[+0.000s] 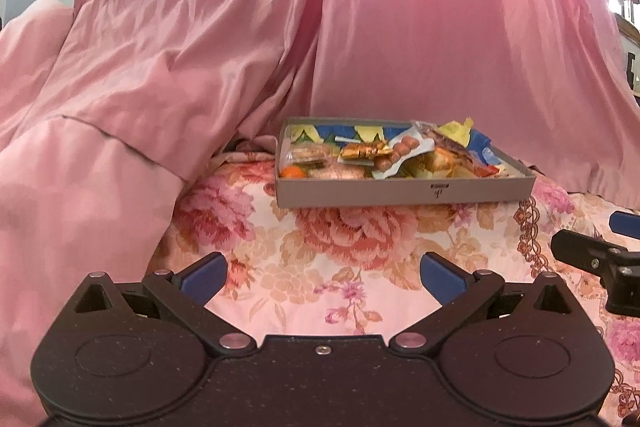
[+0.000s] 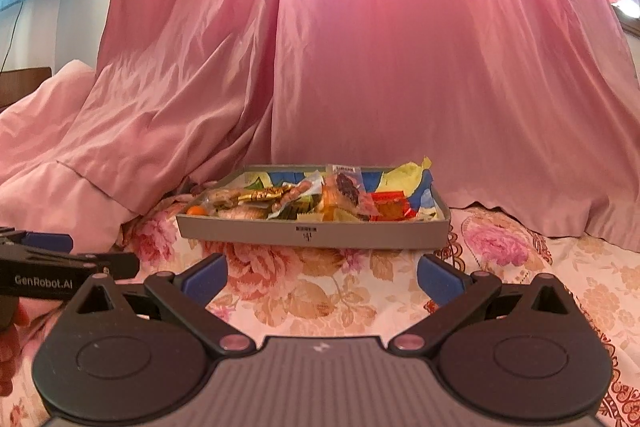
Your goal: Organize snacks
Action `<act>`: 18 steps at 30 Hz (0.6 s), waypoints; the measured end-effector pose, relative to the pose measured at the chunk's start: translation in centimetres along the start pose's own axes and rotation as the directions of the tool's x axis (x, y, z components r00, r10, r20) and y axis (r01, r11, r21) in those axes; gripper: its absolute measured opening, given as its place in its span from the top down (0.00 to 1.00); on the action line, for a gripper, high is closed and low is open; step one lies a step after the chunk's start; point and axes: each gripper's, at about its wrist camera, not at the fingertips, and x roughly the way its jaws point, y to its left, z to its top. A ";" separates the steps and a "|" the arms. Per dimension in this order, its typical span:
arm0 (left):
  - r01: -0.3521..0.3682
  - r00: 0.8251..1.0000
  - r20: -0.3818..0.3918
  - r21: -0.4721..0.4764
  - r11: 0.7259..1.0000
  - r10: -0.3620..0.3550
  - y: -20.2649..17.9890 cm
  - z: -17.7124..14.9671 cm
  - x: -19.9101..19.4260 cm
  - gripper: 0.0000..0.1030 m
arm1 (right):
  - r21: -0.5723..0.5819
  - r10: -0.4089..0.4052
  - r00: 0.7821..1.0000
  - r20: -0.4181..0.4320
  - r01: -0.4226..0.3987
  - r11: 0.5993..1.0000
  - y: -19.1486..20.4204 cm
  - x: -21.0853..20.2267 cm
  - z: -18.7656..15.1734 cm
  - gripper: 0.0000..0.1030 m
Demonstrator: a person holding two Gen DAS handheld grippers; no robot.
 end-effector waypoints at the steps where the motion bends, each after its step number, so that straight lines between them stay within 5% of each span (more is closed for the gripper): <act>1: -0.002 1.000 -0.008 -0.002 1.000 0.002 0.1 -0.2 0.1 0.01 | 0.000 0.000 1.000 -0.004 0.000 1.000 0.0 0.0 -0.2 0.00; 18: -0.035 0.998 -0.057 -0.040 0.999 0.032 1.5 -2.2 1.1 0.01 | 0.025 -0.024 0.999 -0.047 0.025 0.999 -0.1 0.6 -3.0 0.00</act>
